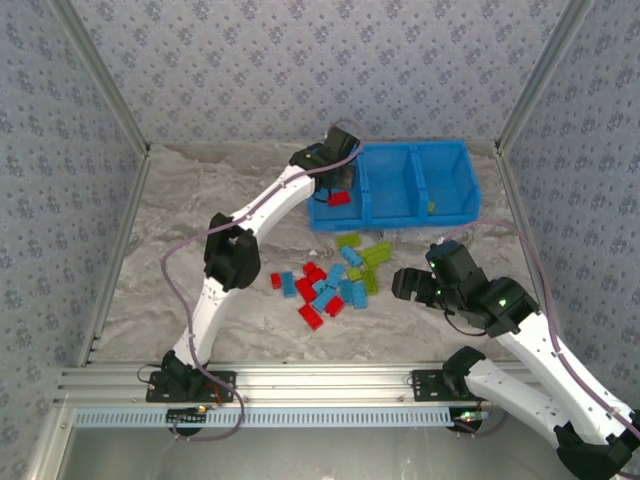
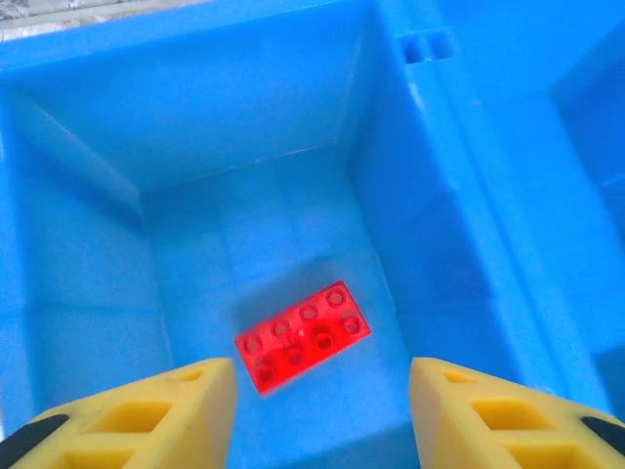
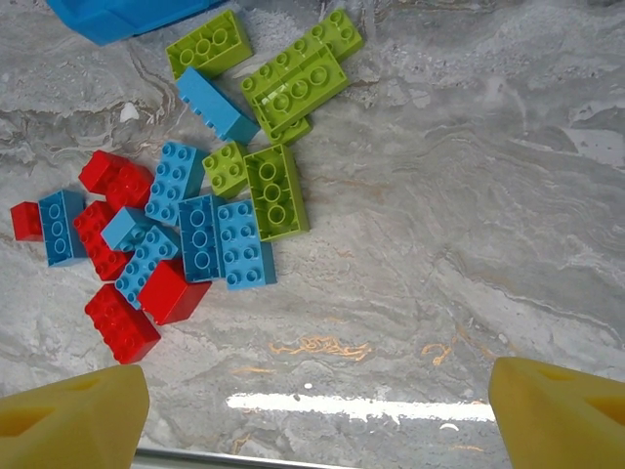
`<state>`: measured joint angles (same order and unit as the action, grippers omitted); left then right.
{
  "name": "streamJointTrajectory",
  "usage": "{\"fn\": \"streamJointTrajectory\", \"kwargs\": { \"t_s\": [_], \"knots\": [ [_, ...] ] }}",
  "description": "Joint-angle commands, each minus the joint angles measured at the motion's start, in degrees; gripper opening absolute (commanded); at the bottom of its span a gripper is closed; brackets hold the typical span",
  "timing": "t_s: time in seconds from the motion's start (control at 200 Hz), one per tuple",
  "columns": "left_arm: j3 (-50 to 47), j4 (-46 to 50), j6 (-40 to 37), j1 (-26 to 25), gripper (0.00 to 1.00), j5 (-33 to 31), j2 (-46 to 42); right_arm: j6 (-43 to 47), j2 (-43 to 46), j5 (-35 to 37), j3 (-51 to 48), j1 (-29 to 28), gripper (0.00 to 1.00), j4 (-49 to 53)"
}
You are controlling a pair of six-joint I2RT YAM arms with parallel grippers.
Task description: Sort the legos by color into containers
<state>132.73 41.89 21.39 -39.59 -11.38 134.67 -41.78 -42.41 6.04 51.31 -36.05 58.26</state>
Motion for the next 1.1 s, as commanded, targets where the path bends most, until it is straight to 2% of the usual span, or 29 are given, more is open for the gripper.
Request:
{"fn": "streamJointTrajectory", "kwargs": {
  "t_s": [0.0,0.175,0.29,0.39,0.54,0.62,0.695,0.899,1.024,1.094],
  "knots": [
    [-7.2,-1.8,-2.2,-2.4,0.5,2.1,-15.8,1.0,-0.6,3.4,0.9,-0.3,0.94,-0.5],
    [-35.9,-12.6,-5.1,-5.9,0.5,2.1,-40.9,8.6,-7.2,3.7,1.1,-0.3,0.94,-5.5],
    [-51.2,-14.7,-8.5,-8.0,0.52,-0.2,-57.1,13.7,-14.1,-0.3,1.7,-0.2,0.94,-11.3],
    [-61.3,-13.0,-13.1,-9.3,0.54,-1.3,-70.1,17.3,-21.7,-3.5,3.5,-0.2,0.9,-16.0],
    [-71.4,-5.9,-23.2,-9.4,0.63,4.4,-85.7,20.7,-34.6,-3.9,8.1,-0.1,0.8,-20.3],
    [-74.5,2.2,-32.0,-9.5,0.72,13.7,-90.2,22.6,-41.4,-1.4,11.0,-0.1,0.78,-21.3],
    [-77.4,6.0,-35.6,-9.5,0.79,19.1,-93.5,25.0,-47.9,0.9,14.9,-0.1,0.74,-20.5],
    [-88.0,-0.8,-37.8,-9.5,0.99,19.6,-101.4,27.8,-59.4,-0.7,22.6,-0.6,0.63,-21.6],
    [-89.9,-1.3,-37.4,-9.5,0.99,19.6,-100.7,28.0,-64.0,-0.3,25.3,-0.7,0.48,-20.5],
    [-89.9,-0.8,-37.0,-9.5,0.99,19.6,-99.4,28.1,-65.3,-0.6,25.3,-1.0,0.44,-21.5]
  ]
}}
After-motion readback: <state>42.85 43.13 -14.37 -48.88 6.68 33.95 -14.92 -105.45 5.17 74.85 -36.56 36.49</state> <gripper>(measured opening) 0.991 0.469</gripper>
